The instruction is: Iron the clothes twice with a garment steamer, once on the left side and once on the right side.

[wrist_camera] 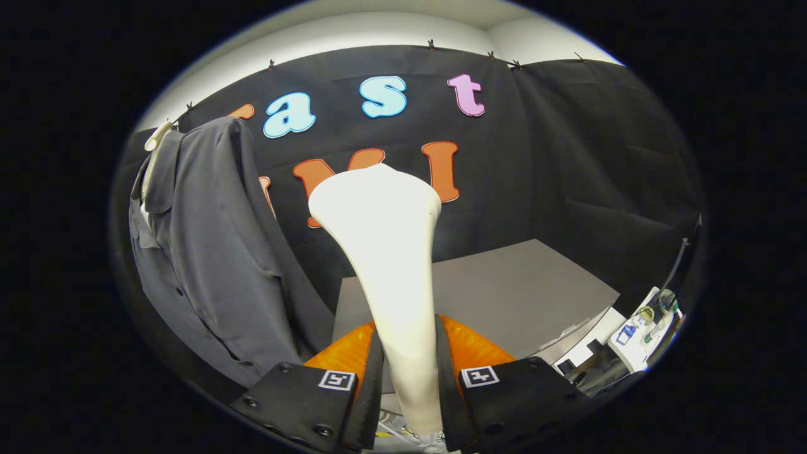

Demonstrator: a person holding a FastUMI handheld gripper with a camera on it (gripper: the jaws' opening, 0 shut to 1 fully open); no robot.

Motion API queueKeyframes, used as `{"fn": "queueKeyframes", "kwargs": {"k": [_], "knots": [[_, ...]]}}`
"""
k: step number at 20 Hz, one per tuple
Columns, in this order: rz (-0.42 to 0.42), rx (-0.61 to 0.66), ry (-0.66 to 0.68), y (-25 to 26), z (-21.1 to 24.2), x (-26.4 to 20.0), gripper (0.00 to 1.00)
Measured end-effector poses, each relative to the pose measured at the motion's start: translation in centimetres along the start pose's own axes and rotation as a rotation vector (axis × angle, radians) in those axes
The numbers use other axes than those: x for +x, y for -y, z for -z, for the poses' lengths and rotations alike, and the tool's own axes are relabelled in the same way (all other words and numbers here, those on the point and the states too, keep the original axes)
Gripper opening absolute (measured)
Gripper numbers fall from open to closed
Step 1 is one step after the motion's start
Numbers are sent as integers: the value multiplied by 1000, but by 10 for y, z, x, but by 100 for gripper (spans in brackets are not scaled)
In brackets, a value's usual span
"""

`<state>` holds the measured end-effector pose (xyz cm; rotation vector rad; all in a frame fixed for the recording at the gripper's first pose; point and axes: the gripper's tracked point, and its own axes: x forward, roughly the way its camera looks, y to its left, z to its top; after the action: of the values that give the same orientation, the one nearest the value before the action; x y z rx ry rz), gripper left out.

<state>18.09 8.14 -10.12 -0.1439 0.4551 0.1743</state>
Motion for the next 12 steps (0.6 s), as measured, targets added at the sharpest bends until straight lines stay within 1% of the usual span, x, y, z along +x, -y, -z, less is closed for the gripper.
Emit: {"fn": "queueKeyframes", "kwargs": {"k": [6,10,12], "knots": [[4,3,42,-74,11,-57,47],[16,0,60,-108,16,-78,47],[11,3,61,-123,16,-81,47]]}}
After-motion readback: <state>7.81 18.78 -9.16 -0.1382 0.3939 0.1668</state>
